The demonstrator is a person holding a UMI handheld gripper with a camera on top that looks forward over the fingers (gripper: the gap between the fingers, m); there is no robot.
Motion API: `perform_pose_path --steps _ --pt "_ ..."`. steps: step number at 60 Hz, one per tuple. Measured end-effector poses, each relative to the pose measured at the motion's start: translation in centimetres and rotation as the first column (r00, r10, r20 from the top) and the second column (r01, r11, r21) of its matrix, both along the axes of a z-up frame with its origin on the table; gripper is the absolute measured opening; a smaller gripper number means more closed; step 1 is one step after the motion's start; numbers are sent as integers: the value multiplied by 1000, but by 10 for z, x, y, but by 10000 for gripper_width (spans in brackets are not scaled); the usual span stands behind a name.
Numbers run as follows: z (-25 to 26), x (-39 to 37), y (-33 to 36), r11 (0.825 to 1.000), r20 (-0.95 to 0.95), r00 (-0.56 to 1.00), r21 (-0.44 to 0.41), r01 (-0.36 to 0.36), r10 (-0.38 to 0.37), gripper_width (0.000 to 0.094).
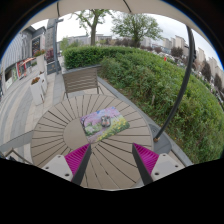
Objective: Arrange mouse
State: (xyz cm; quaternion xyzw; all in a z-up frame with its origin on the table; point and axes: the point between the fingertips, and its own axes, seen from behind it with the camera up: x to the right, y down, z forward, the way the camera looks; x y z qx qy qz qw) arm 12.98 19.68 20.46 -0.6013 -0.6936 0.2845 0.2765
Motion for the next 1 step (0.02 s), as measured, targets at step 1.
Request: perform_pose_path --steps 1 --pt "-1 0 0 1000 -1 1000 1 2 -2 842"
